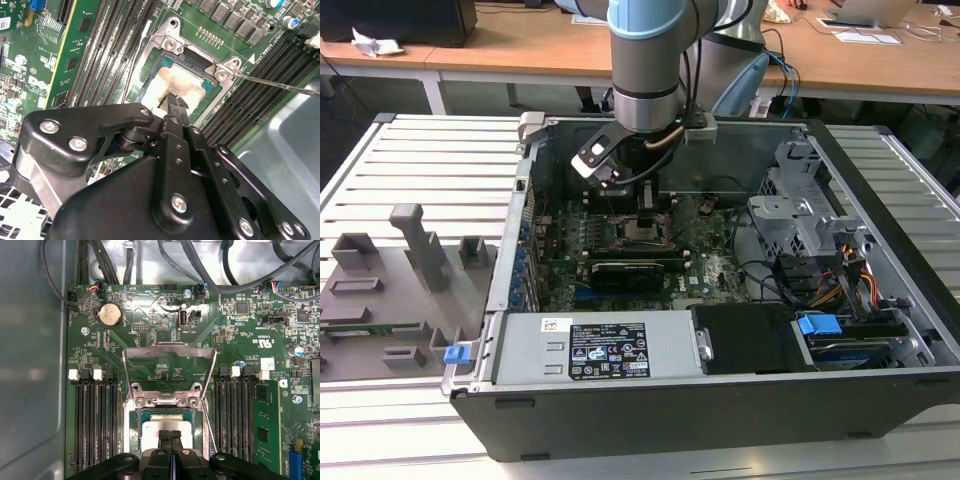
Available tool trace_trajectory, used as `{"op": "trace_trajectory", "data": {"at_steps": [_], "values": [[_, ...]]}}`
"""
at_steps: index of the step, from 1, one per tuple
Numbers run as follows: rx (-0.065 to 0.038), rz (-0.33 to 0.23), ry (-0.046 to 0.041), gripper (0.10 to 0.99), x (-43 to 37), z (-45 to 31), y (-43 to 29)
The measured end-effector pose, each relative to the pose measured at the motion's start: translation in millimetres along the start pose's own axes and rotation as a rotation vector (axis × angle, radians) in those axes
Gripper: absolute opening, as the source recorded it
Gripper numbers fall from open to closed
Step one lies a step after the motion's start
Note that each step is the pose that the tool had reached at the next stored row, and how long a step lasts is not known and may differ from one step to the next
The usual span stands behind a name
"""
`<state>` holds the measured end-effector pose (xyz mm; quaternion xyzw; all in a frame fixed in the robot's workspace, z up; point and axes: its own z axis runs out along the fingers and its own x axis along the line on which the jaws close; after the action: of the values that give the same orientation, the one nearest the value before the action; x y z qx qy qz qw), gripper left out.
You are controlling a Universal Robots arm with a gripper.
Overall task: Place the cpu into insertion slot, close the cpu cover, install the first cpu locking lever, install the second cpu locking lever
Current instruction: 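Place the cpu into insertion slot, then close the cpu cover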
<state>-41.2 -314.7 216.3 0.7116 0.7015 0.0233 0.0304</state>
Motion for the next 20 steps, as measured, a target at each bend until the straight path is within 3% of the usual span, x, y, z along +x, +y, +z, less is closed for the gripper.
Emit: {"op": "trace_trajectory", "data": {"at_steps": [9, 16, 17, 20], "values": [[0.0, 0.0, -0.0004, 0.106, -0.1, -1.7, 0.1], [0.001, 0.0, -0.0001, 0.106, -0.1, -12.1, 0.9], [0.006, 0.001, -0.0003, 0.106, -0.2, -16.9, 1.3], [0.013, 0.002, -0.0003, 0.106, -0.3, -44.0, 3.5]]}}
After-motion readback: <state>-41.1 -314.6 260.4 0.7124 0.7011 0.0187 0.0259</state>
